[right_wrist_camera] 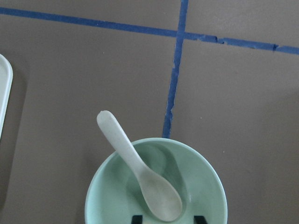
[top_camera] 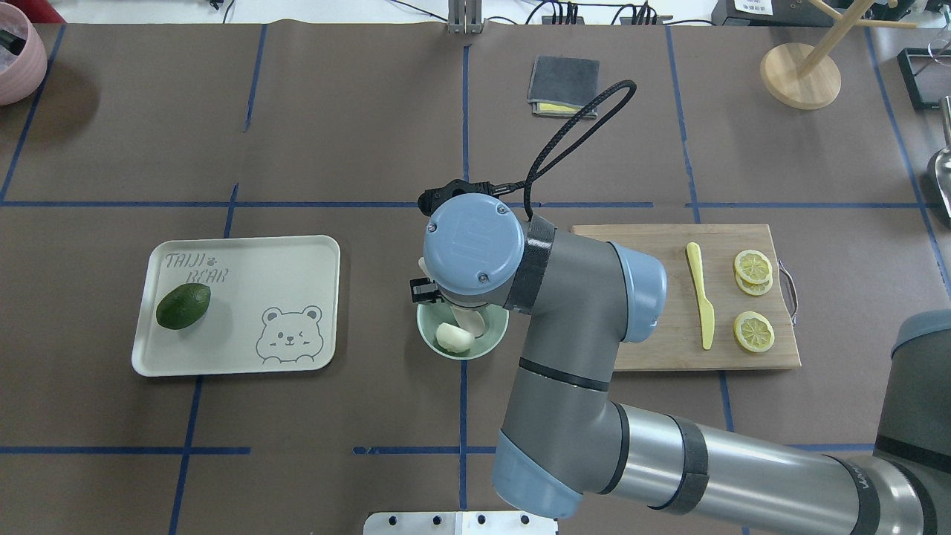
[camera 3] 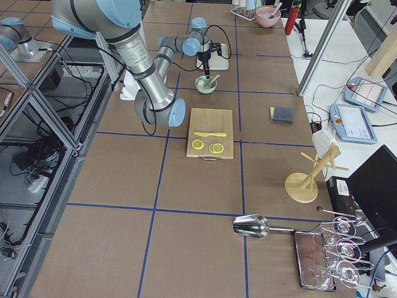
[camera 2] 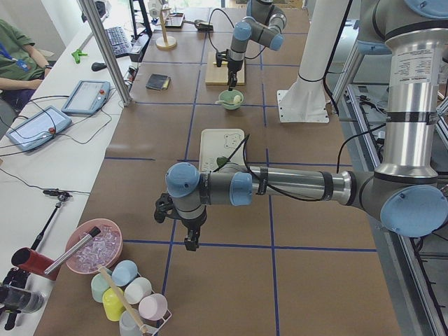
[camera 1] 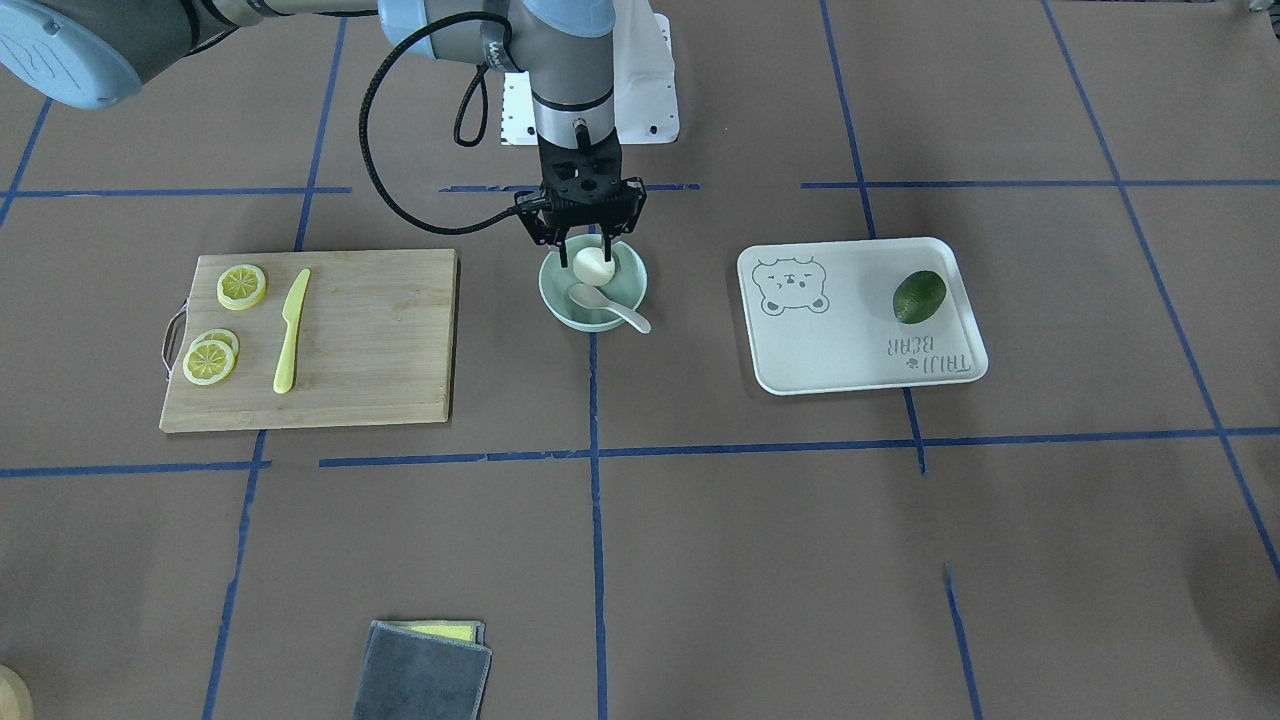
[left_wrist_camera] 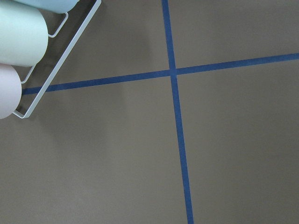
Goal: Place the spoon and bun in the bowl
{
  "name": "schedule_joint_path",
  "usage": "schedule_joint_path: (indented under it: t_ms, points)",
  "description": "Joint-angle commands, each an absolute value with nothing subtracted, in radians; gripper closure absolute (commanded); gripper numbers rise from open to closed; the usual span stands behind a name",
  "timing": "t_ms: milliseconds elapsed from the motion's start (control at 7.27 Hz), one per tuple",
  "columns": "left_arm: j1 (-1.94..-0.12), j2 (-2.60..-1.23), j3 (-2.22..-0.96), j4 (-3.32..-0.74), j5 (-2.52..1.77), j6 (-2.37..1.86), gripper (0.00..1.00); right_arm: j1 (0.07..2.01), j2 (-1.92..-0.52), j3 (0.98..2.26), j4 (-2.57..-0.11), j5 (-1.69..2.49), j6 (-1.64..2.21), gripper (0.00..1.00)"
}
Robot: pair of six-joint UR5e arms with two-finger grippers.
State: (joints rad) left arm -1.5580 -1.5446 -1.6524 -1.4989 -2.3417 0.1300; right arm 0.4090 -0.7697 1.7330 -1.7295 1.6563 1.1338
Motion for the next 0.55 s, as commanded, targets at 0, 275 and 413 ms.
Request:
schedule_joint_path:
  t_ms: [0,275,413]
  points:
    - [-1.559,-1.543,-1.651,-1.506,-2.349,0.130,0.00,0.434,-0.767,1.750,-1.730,1.618,1.086,0.00]
    - [-1.560,-1.542,-1.652,-1.508,-2.374,0.130,0.00,0.454,-0.767,1.761,-1.730,1.617,1.074,0.00]
    - [-1.560,-1.542,-1.651,-1.509,-2.378,0.130,0.00,0.462,-0.769,1.772,-1.732,1.618,1.045,0.00]
